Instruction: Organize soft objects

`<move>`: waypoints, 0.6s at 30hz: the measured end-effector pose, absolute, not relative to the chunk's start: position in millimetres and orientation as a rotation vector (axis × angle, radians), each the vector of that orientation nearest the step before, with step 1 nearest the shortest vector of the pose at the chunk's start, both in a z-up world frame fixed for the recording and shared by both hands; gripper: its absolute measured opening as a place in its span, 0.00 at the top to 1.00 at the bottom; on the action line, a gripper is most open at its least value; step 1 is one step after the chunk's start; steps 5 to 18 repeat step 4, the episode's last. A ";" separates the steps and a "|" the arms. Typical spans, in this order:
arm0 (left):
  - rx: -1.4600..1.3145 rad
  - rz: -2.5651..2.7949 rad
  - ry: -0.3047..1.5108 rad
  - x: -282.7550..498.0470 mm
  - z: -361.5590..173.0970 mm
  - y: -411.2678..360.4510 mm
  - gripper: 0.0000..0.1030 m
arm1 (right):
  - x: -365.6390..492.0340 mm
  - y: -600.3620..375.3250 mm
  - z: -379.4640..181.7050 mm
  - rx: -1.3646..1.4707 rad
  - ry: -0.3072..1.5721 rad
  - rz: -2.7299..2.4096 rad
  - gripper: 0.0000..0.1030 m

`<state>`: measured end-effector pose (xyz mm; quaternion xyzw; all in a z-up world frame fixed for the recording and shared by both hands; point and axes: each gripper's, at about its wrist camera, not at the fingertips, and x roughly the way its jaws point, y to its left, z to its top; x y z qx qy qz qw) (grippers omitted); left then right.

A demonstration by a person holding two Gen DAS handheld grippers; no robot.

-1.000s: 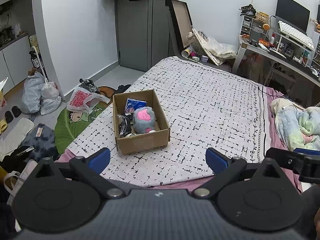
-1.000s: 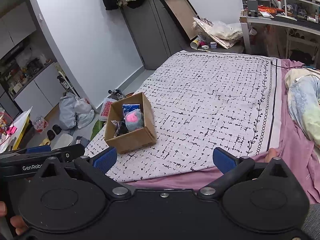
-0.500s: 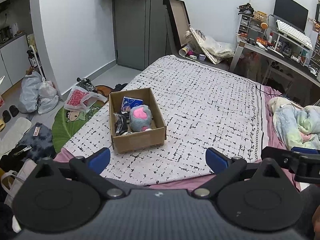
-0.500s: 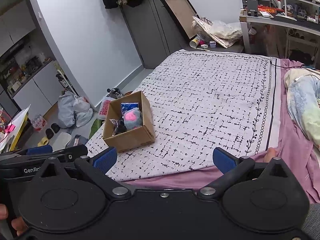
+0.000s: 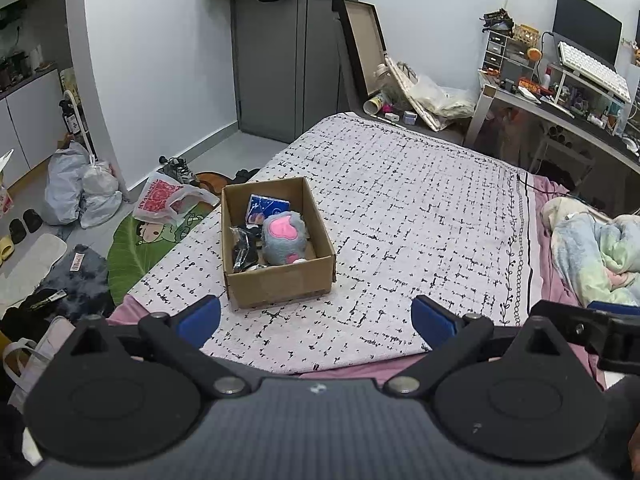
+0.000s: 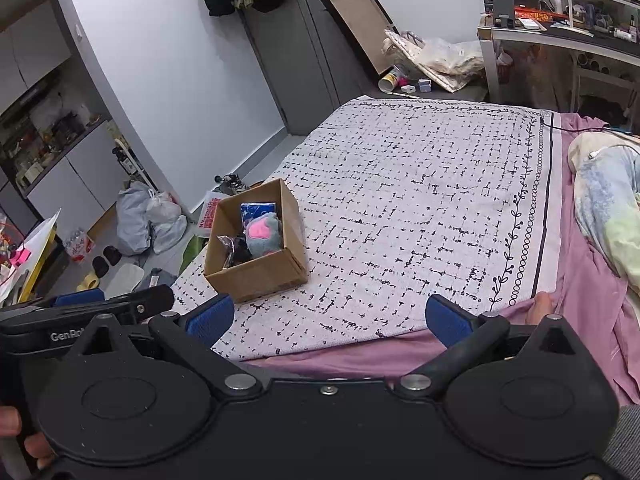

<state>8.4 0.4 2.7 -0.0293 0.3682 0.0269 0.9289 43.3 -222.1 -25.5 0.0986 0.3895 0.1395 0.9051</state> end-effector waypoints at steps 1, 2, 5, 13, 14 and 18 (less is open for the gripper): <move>-0.068 0.056 0.748 8.2 2.9 0.4 0.02 | 41.9 -220.8 -24.2 0.199 0.799 0.295 0.00; -0.076 0.056 0.743 8.9 3.2 0.5 0.02 | 41.2 -220.1 -22.6 0.192 0.792 0.300 0.00; -0.081 0.055 0.740 11.3 3.1 -0.8 0.02 | 39.8 -219.7 -21.0 0.189 0.780 0.301 0.00; -0.081 0.055 0.740 11.3 3.1 -0.8 0.02 | 39.8 -219.7 -21.0 0.189 0.780 0.301 0.00; -0.081 0.055 0.740 11.3 3.1 -0.8 0.02 | 39.8 -219.7 -21.0 0.189 0.780 0.301 0.00; -0.081 0.055 0.740 11.3 3.1 -0.8 0.02 | 39.8 -219.7 -21.0 0.189 0.780 0.301 0.00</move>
